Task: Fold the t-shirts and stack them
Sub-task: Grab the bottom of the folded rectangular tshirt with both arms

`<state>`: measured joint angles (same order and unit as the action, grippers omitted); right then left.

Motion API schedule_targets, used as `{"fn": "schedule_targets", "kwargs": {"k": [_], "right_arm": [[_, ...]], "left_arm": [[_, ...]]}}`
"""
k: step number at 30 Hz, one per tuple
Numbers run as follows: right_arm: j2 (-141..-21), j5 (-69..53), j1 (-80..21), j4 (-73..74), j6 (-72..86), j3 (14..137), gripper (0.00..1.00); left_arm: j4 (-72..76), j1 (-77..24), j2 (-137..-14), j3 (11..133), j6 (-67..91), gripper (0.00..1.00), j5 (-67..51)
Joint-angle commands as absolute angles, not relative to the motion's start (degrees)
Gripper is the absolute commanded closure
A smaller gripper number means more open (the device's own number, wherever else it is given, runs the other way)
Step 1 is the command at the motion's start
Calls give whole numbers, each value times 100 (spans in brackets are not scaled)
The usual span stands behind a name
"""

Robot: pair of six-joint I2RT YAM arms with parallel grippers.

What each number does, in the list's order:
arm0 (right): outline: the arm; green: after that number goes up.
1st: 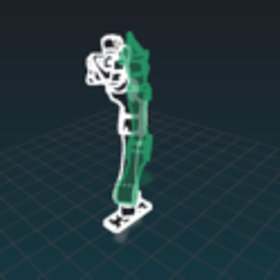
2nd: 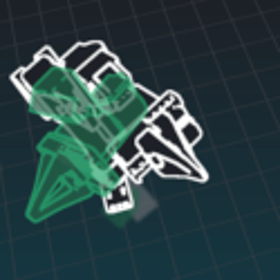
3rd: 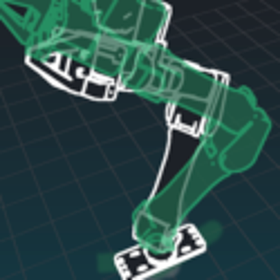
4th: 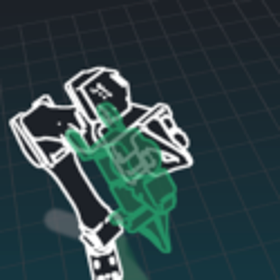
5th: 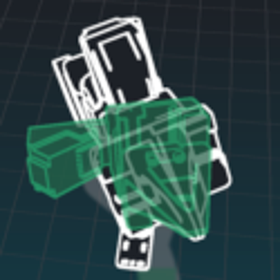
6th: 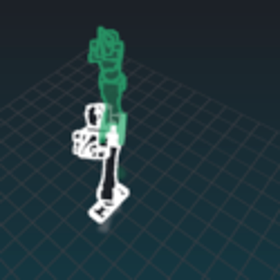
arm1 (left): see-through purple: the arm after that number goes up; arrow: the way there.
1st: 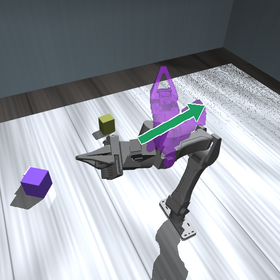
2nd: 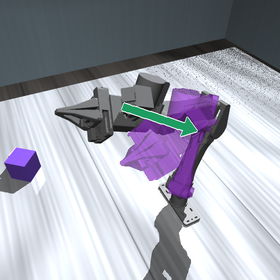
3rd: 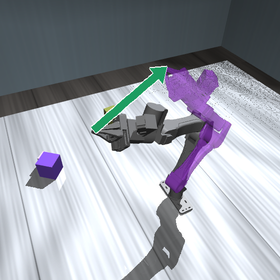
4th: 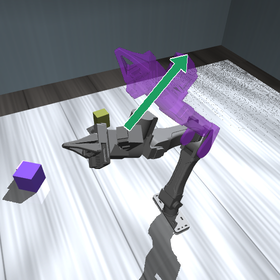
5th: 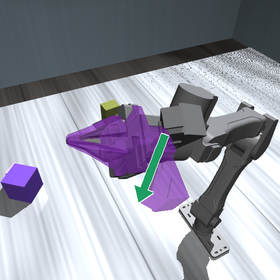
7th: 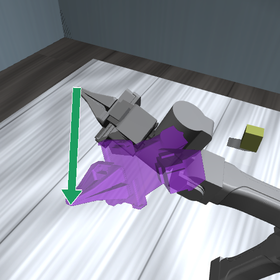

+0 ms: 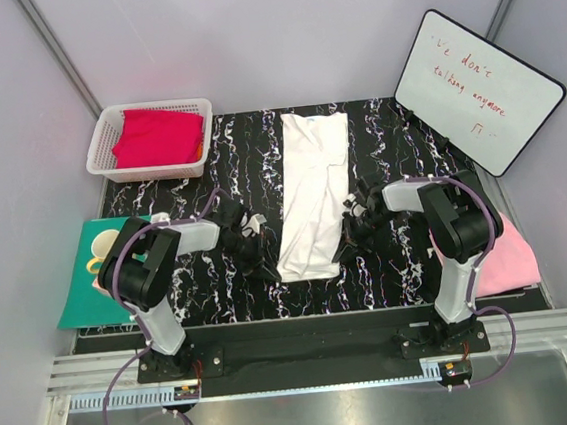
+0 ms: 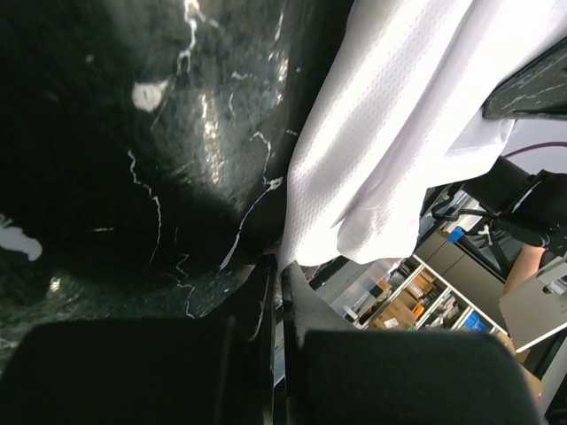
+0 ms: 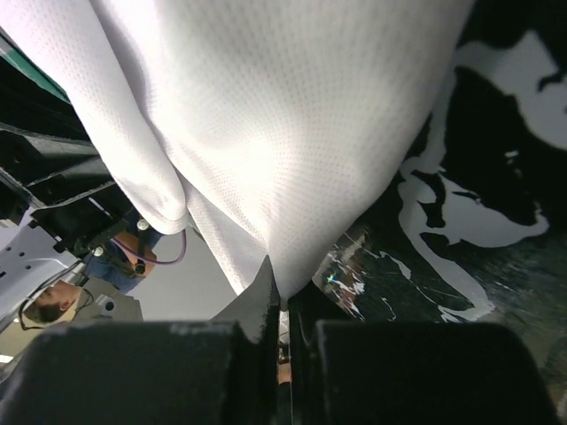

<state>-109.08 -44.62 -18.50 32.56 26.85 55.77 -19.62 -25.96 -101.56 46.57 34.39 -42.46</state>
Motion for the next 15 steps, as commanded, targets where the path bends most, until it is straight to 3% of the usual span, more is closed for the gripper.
{"fn": "schedule_targets", "kwargs": {"k": [1,15], "right_arm": [[-11487,-3780,-1881,4421,2839,5352,100],[-11847,-3111,-1881,4895,2294,5660,100]], "left_arm": [[-2452,-2566,-10151,4544,3120,100,-3568],[-3190,-2566,-10423,4965,2831,99,-3357]]}}
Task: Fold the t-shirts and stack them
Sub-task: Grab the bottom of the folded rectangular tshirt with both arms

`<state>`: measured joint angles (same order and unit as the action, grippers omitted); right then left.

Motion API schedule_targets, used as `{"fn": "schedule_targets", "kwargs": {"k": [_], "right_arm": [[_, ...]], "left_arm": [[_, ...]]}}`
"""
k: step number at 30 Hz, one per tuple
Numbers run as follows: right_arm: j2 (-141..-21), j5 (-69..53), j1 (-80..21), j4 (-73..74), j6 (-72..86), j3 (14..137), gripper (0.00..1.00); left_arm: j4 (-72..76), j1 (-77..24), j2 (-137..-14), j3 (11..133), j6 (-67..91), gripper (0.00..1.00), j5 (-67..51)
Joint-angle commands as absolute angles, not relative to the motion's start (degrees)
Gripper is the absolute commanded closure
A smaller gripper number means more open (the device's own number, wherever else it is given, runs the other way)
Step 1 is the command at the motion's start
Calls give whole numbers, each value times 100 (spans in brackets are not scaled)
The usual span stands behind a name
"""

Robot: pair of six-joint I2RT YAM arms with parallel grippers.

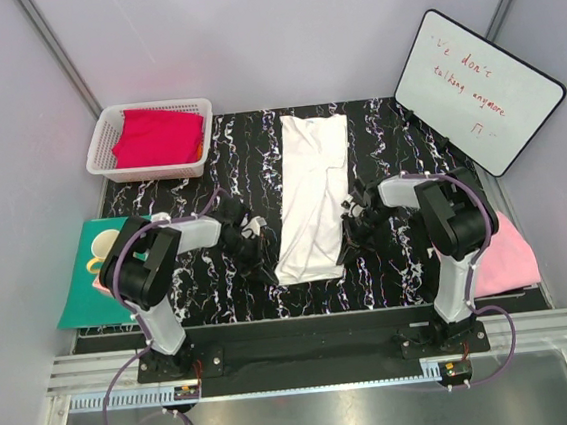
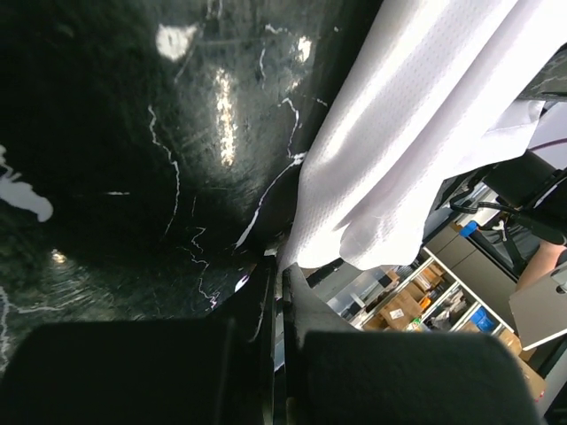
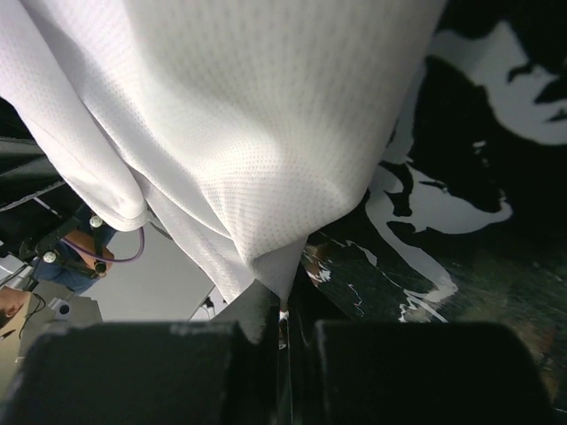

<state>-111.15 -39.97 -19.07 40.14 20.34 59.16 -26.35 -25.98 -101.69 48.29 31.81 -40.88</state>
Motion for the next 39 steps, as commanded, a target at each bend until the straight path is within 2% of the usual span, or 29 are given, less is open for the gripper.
{"fn": "schedule_targets", "kwargs": {"k": [1,2,4,5,8,13,17,18,20,21,22,24,27,34,36,37,38,39], "right_arm": [[-11856,-3146,-1890,4896,2250,5695,100],[-11865,-3146,-1890,4913,2241,5721,100],[-11883,-3155,-1881,4948,2224,5836,100],[-11892,-3173,-1881,4948,2215,5871,100],[-11962,-3261,-1881,4957,2197,5976,100],[-12006,-3366,-1881,5018,2118,6099,99],[-11910,-3366,-1881,5237,2022,6231,88],[-11857,-3331,-1890,5325,1995,6353,76],[-11638,-3173,-1881,5597,1881,6581,61],[-11567,-3103,-1881,5694,1837,6679,40],[-11488,-2929,-1881,5782,1785,6758,29],[-11303,-2796,-1881,6029,1662,7039,13],[-11171,-2663,-1881,6257,1591,7443,0],[-11056,-3172,-1907,6276,1626,8314,0],[-11135,-3444,-2003,6275,1617,8604,12],[-11214,-3532,-2047,6284,1608,8822,23],[-11276,-3594,-2091,6293,1617,8929,60],[-11320,-3638,-2188,6293,1669,9034,83]], "left_arm": [[-3199,-2566,-10433,5001,2813,91,-3410],[-3199,-2566,-10407,5071,2795,74,-3471],[-3217,-2566,-10319,5132,2760,49,-3498],[-3234,-2566,-10223,5211,2742,27,-3515],[-3296,-2566,-10047,5448,2698,7,-3603],[-3313,-2575,-9870,5897,2681,5,-3586],[-3305,-2575,-10177,6397,2707,9,-3770],[-3313,-2575,-10230,6477,2716,9,-3805],[-3331,-2575,-10309,6748,2681,9,-3815],[-3340,-2575,-10327,6846,2637,8,-3806],[-3366,-2575,-10345,7047,2619,7,-3814],[-3401,-2575,-10450,7241,2602,6,-3832],[-3498,-2575,-10643,7576,2558,6,-3867],[-3840,-2558,-10653,7796,2268,7,-3578],[-3981,-2523,-10565,7770,2162,6,-3446],[-3999,-2470,-10443,7752,2145,6,-3376],[-4025,-2418,-10372,7735,2118,6,-3323],[-4069,-2373,-10319,7708,2109,6,-3270]]}}
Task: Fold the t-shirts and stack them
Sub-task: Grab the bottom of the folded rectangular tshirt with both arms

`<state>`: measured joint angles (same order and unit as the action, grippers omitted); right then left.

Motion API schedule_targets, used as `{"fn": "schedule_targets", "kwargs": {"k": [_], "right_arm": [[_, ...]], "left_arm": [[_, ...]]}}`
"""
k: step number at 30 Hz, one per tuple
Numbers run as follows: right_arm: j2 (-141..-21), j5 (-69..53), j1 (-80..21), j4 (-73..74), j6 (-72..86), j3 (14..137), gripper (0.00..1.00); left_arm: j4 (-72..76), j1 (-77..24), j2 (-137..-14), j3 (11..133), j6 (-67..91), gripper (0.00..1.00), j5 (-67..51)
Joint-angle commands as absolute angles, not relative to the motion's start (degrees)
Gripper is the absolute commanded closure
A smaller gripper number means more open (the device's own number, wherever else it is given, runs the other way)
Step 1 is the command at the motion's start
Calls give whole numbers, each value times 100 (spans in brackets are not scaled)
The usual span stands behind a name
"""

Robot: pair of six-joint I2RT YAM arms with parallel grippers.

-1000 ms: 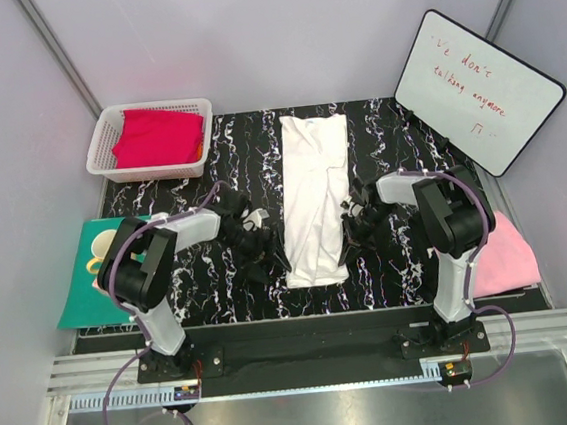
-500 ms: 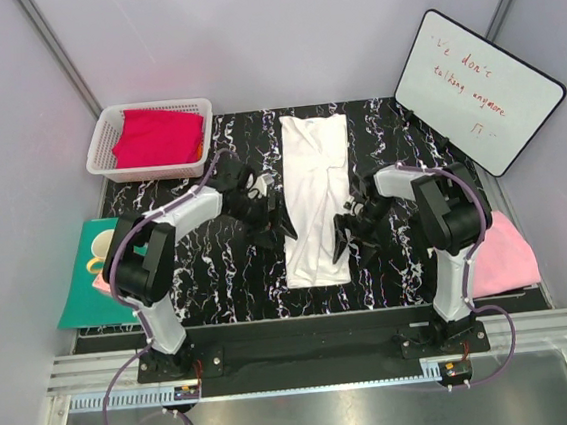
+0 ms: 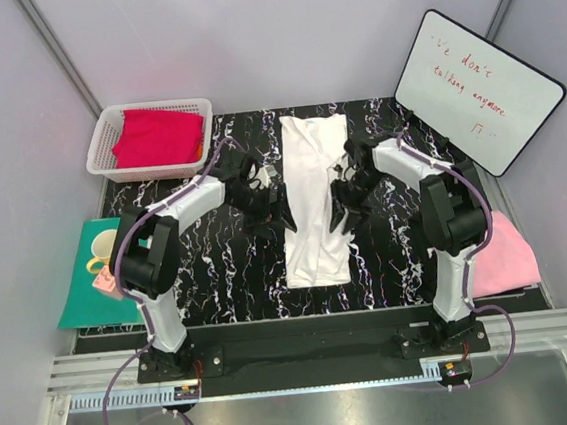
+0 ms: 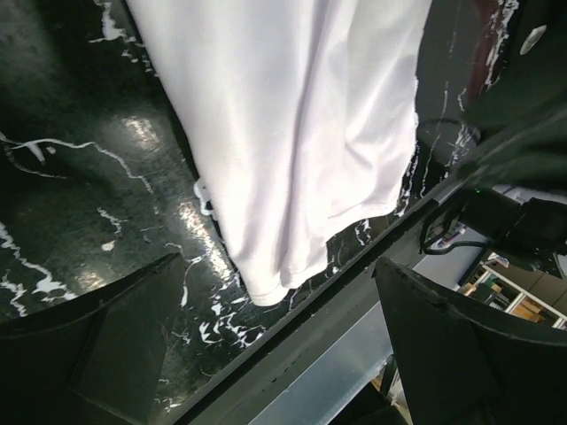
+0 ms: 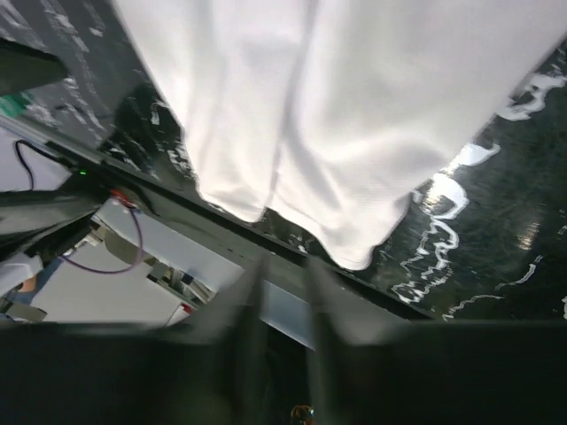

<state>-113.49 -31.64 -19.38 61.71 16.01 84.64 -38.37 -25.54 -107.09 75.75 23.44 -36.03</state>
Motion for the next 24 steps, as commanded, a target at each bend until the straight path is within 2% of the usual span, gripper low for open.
{"fn": "schedule_targets", "kwargs": {"k": [1,12,24], "right_arm": [[-11416,-3691,-2241,6302,1687,9244,98],[-12313,-3709,-3049,6627,1670,10133,100],[-12937,-3832,-3700,6838,1705,10564,100]], "left_arm": [[-4087,-2251,-10231,7691,2092,6,-3235],[-4623,-1346,-10011,7629,1776,2,-2909],[-4693,-1160,-10055,7286,1626,1,-2918]]}}
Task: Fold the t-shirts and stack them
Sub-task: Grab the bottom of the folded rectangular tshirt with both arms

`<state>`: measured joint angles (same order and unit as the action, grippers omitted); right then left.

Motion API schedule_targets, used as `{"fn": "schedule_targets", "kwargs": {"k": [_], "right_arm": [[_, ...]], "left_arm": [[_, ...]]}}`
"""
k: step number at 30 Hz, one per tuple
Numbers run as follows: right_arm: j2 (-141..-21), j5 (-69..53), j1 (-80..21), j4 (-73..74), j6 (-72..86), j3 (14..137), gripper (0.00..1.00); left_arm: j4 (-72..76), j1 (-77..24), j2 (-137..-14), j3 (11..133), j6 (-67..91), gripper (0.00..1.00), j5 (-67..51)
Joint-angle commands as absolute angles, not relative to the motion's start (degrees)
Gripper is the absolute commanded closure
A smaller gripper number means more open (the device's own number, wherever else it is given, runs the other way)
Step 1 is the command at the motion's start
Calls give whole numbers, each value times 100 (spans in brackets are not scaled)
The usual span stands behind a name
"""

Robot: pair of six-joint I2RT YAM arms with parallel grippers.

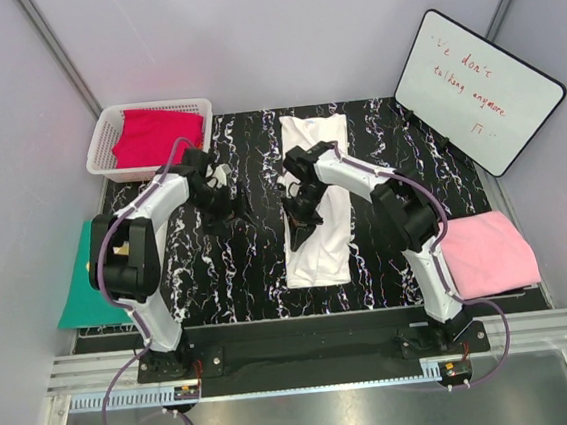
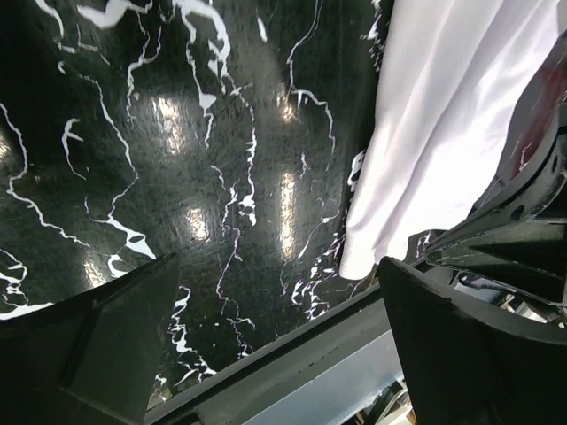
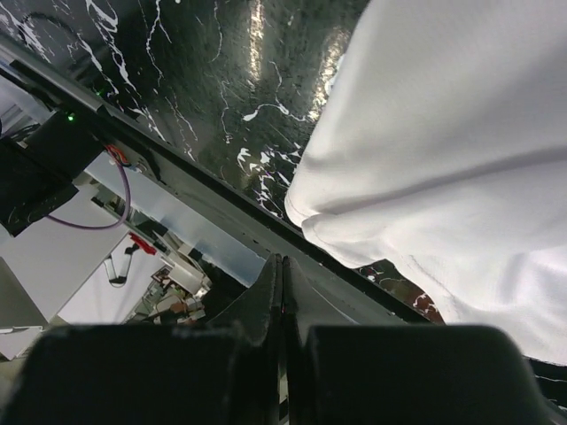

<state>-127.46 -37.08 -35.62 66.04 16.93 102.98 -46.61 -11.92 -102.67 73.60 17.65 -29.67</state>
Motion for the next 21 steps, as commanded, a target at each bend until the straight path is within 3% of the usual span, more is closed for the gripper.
{"fn": "schedule_targets", "kwargs": {"k": [1,21], "right_arm": [[-12972,-3797,-3726,6864,1688,10556,100],[-13175,-2560,-3955,7444,1635,10231,100]], "left_arm": [[-4693,-1160,-10046,7269,1626,1,-2909],[-4790,-905,-10037,7207,1318,1,-2988]]}}
